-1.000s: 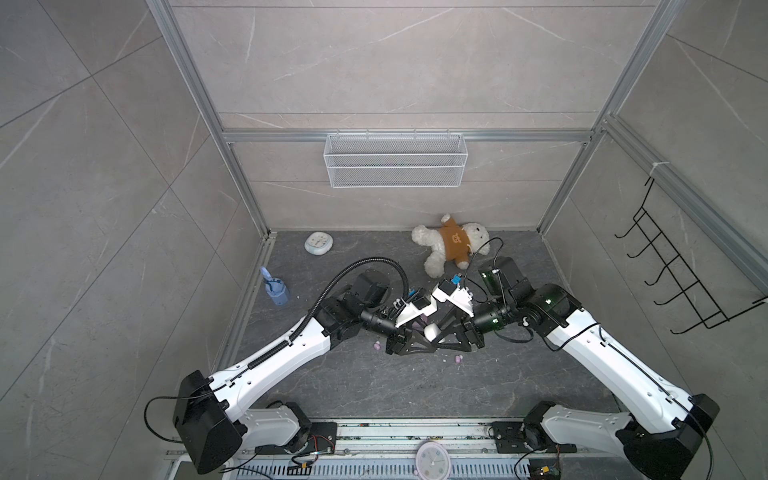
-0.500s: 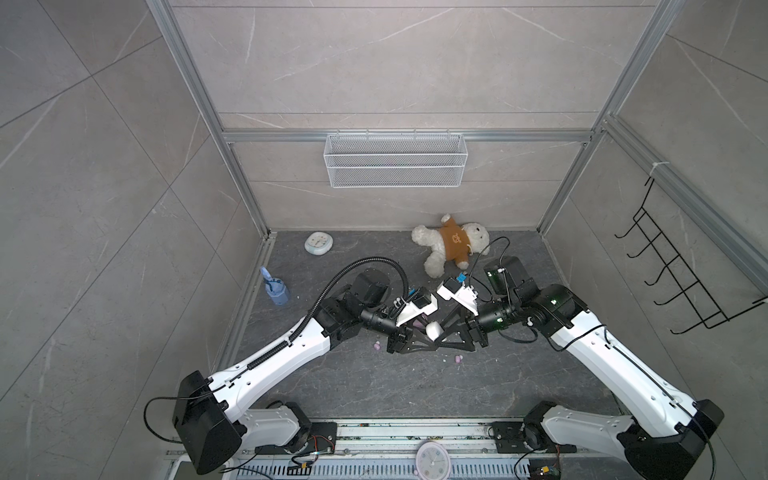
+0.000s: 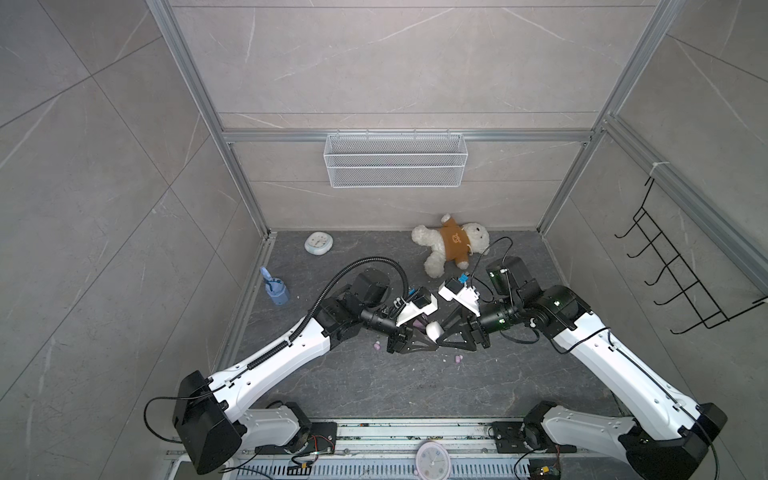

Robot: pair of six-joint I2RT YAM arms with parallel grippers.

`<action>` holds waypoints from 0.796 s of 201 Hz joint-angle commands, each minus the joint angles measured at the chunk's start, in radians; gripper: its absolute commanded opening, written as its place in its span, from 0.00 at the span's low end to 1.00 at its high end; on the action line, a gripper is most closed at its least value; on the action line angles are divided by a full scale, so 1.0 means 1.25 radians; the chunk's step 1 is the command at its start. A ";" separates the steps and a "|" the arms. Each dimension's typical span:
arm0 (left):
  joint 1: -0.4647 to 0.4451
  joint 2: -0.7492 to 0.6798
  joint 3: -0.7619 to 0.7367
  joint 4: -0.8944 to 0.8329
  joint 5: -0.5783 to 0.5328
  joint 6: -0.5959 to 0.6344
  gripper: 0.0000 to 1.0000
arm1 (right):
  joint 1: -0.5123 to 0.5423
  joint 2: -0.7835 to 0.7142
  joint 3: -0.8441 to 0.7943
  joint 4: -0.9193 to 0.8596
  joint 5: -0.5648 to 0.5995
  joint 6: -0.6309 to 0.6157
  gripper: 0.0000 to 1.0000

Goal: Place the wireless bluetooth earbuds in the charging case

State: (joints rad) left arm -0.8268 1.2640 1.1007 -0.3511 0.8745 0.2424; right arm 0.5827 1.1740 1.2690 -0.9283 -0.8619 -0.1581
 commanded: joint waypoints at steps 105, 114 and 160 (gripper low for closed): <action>-0.005 -0.004 0.020 0.001 0.055 0.002 0.70 | -0.004 0.009 0.022 -0.032 -0.020 -0.026 0.40; -0.006 0.005 0.024 -0.006 0.067 -0.004 0.70 | -0.004 0.009 0.024 -0.031 -0.021 -0.028 0.40; -0.005 0.037 0.034 0.002 0.115 -0.041 0.66 | -0.004 0.027 0.034 -0.045 -0.034 -0.050 0.40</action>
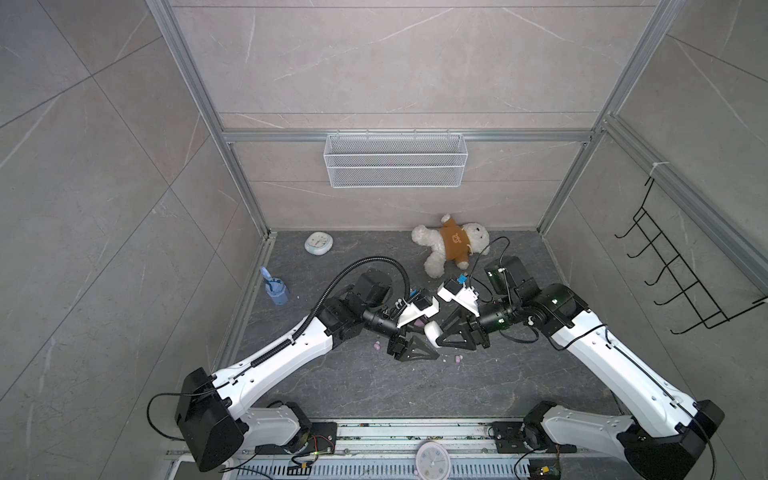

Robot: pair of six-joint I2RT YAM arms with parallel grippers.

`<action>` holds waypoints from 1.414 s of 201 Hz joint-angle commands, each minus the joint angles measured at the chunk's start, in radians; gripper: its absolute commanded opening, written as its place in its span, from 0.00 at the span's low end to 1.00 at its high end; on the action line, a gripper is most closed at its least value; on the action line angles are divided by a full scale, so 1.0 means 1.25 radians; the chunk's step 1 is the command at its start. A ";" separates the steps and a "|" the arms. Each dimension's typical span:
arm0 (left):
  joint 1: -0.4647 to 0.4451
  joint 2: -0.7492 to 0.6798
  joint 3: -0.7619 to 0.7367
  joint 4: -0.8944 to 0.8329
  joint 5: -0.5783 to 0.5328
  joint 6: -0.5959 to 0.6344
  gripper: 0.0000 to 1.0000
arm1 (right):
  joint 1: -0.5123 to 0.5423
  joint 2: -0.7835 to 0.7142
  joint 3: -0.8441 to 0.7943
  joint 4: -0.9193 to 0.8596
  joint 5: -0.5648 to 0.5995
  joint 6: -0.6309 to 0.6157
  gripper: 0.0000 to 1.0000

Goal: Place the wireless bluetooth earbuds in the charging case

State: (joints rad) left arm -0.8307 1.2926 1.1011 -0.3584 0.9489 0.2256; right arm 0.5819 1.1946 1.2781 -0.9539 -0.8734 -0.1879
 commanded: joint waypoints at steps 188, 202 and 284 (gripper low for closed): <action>-0.003 0.044 0.074 -0.040 0.041 -0.002 0.47 | 0.029 0.053 0.043 -0.074 -0.003 -0.070 0.40; -0.003 0.040 0.072 -0.038 0.036 0.003 0.48 | 0.036 0.060 0.043 -0.078 -0.001 -0.070 0.40; -0.002 0.012 0.046 0.011 0.004 -0.013 0.50 | 0.054 0.049 0.049 -0.098 0.039 -0.077 0.41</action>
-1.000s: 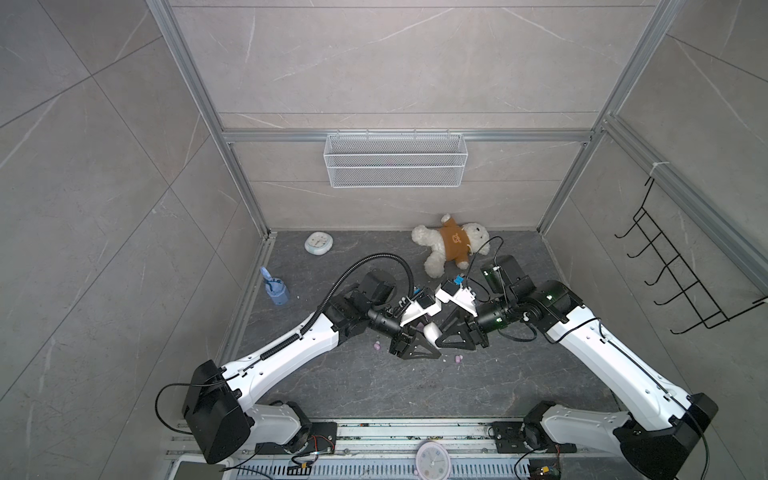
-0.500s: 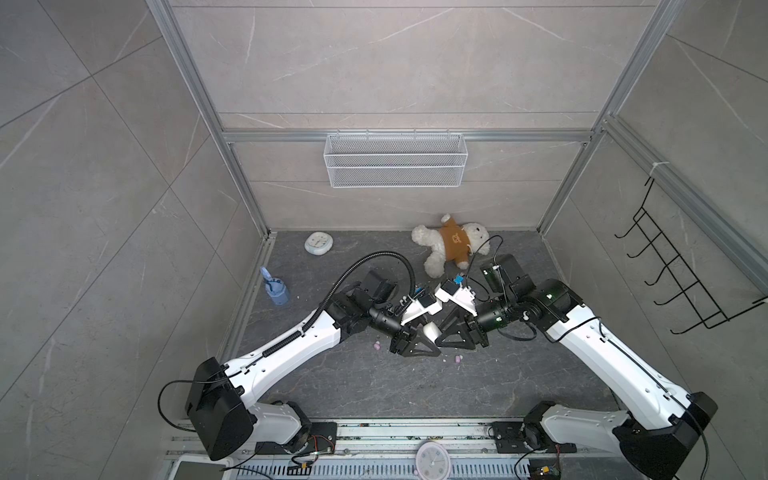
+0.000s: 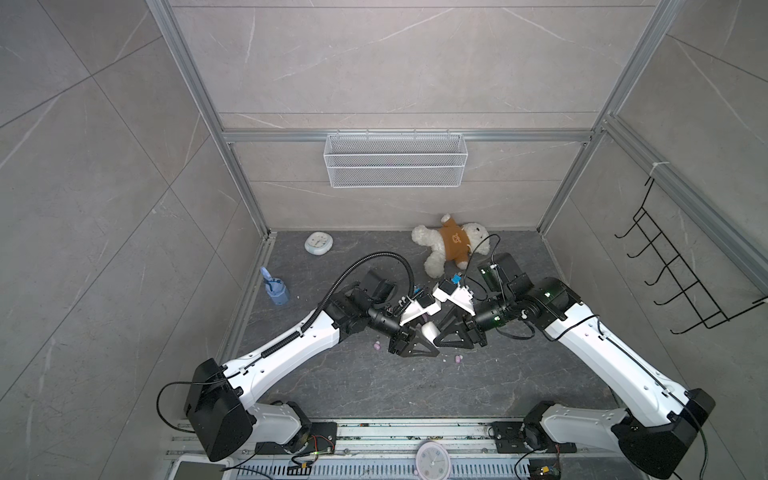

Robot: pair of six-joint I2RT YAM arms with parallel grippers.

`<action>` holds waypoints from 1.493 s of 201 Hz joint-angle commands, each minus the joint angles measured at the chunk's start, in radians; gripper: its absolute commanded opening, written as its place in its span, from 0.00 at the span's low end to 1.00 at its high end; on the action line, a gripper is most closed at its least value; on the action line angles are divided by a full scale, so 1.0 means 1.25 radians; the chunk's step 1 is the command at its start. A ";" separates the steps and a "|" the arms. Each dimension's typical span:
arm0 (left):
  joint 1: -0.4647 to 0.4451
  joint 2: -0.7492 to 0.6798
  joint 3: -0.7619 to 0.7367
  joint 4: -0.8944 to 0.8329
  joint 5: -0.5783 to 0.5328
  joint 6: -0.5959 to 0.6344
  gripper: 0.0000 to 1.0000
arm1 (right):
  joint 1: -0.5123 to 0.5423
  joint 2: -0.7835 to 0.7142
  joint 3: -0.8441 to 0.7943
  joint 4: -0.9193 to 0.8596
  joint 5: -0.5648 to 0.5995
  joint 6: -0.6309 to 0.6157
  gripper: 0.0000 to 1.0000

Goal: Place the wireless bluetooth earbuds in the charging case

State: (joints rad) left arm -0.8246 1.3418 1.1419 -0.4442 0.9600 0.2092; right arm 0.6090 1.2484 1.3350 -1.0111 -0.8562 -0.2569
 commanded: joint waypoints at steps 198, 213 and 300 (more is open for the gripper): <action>-0.007 -0.076 -0.025 0.117 -0.077 0.000 0.71 | 0.062 -0.014 -0.013 -0.076 0.031 -0.002 0.41; -0.007 -0.086 -0.039 0.141 -0.082 -0.006 0.72 | 0.062 -0.019 -0.015 -0.071 0.032 0.002 0.41; -0.007 -0.105 -0.055 0.168 -0.068 -0.021 0.72 | 0.062 -0.052 -0.040 -0.032 0.037 0.033 0.41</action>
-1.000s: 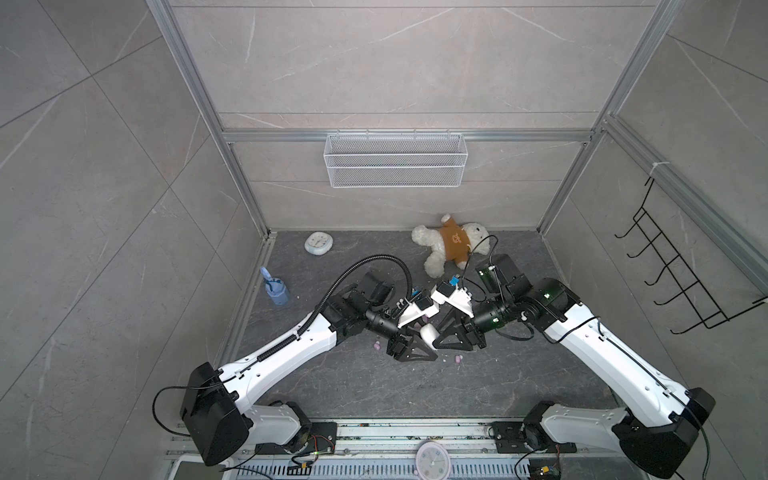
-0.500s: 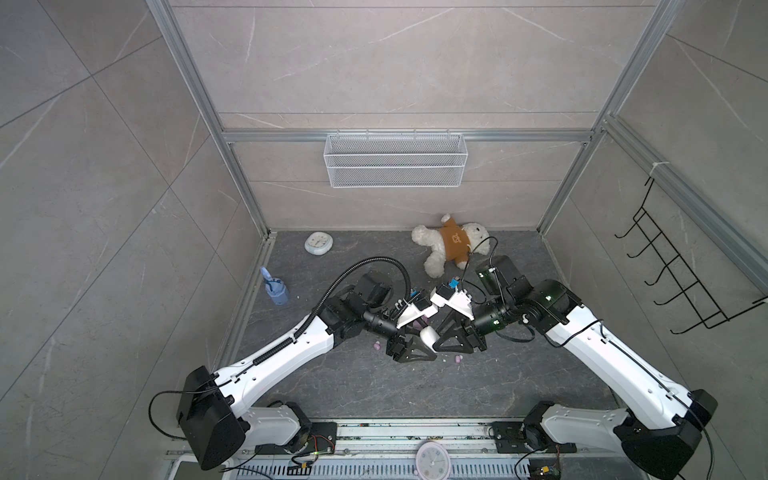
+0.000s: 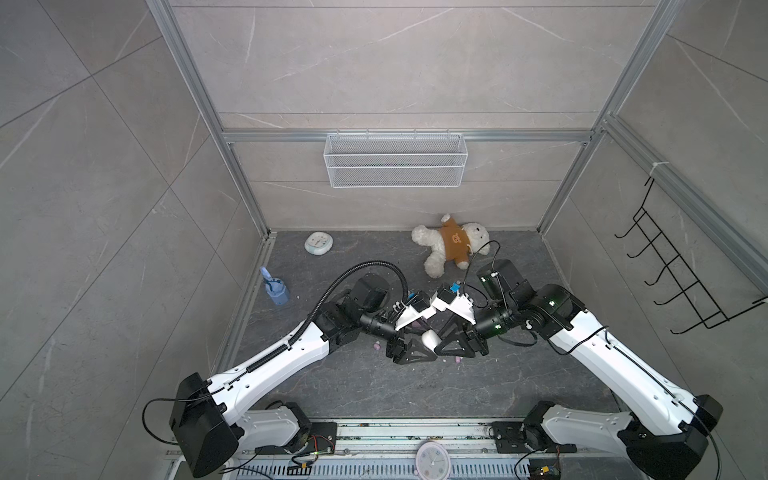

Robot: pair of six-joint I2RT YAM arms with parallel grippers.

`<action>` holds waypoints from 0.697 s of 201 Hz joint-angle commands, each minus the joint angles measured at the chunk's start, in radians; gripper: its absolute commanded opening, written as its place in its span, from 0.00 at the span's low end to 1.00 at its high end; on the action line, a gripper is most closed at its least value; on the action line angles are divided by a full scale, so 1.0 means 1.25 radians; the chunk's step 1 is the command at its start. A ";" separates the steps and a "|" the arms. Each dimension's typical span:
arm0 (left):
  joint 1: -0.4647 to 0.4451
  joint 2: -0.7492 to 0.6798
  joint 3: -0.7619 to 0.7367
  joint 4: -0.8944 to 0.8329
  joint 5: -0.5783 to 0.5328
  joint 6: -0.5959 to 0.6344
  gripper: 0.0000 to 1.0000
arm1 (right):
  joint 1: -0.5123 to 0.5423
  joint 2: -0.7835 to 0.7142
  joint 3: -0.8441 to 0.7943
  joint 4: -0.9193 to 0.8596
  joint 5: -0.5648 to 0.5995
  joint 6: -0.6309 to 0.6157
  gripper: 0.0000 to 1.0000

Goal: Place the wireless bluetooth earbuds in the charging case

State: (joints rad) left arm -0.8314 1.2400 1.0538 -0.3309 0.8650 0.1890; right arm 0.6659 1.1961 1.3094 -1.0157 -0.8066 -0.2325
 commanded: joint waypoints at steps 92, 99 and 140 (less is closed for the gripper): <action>-0.002 -0.007 0.042 0.051 0.037 0.006 0.62 | 0.023 0.021 0.005 -0.058 -0.005 -0.016 0.42; -0.002 -0.006 0.042 0.051 0.039 0.005 0.61 | 0.024 0.022 0.006 -0.058 -0.005 -0.016 0.42; -0.003 -0.006 0.037 0.049 0.049 0.011 0.70 | 0.025 0.025 0.008 -0.067 -0.009 -0.020 0.42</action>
State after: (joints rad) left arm -0.8314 1.2385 1.0542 -0.3527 0.8993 0.1871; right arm 0.6693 1.2053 1.3090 -1.0218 -0.8009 -0.2337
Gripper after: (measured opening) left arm 0.614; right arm 0.427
